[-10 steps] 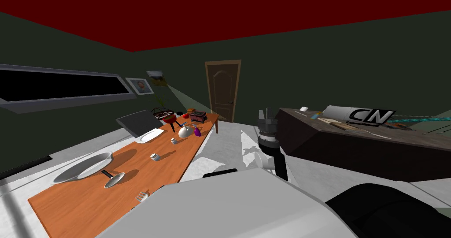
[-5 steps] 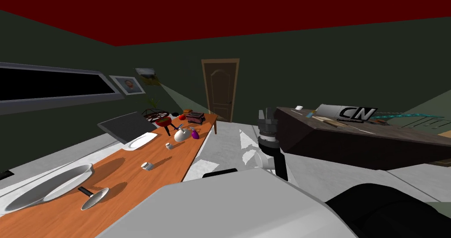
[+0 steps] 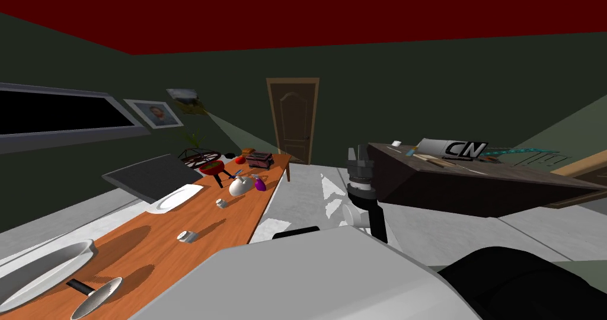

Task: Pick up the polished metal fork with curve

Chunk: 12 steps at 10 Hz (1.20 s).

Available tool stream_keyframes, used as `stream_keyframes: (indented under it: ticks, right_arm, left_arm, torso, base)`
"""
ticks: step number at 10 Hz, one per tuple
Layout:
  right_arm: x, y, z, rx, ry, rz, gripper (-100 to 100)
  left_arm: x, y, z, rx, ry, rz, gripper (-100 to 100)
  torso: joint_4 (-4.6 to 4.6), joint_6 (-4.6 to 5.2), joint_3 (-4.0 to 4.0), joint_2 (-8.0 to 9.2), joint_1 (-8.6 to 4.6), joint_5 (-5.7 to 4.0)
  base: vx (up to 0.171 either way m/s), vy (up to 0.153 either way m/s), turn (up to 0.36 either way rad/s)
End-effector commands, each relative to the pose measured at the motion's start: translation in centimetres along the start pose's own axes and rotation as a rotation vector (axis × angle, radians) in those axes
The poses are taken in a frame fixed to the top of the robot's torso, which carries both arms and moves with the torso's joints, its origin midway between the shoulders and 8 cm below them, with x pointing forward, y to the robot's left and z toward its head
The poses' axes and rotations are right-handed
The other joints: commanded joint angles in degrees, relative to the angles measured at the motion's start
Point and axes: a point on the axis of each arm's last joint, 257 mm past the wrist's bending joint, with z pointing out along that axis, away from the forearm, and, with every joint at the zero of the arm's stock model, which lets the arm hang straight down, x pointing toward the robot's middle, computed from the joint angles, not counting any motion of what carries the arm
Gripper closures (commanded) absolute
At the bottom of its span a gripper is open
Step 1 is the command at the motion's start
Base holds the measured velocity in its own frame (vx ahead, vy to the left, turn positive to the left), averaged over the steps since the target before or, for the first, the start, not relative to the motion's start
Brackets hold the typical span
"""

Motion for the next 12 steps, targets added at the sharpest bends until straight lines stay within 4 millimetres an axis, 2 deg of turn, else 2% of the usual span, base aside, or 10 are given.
stream_keyframes:
  ticks: [1, 2, 7, 8, 12]
  right_arm:
    - [0.0, 0.0, 0.0, 0.000, 0.000, 0.000, 0]
    - [0.0, 0.0, 0.0, 0.000, 0.000, 0.000, 0]
    - [0.0, 0.0, 0.0, 0.000, 0.000, 0.000, 0]
    - [0.0, 0.0, 0.0, 0.000, 0.000, 0.000, 0]
    - [0.0, 0.0, 0.0, 0.000, 0.000, 0.000, 0]
  left_arm:
    - [0.0, 0.0, 0.0, 0.000, 0.000, 0.000, 0]
    - [0.3, 0.0, 0.6, -0.001, 0.000, -0.005, -100]
    - [0.9, 0.1, 1.7, -0.003, 0.001, -0.014, -100]
    - [0.9, 0.1, 1.8, -0.003, 0.001, -0.014, 100]
    - [0.9, 0.1, 1.8, -0.004, 0.001, -0.014, 100]
  torso:
    - [0.00, 0.00, 0.00, 0.00, 0.00, 0.00]
    - [0.02, 0.00, 0.04, 0.07, -0.07, -0.02]
    - [0.05, 0.02, 0.09, 0.13, 0.08, 0.08]
    - [0.05, 0.02, 0.08, 0.12, 0.18, 0.12]
    - [0.06, 0.06, 0.07, 0.09, 0.42, 0.28]
  base:
    - [0.000, 0.000, 0.000]
    - [-0.004, 0.017, -0.034]
    - [-0.006, 0.021, -0.024]
    - [0.000, 0.000, 0.000]
    - [0.000, 0.000, 0.000]
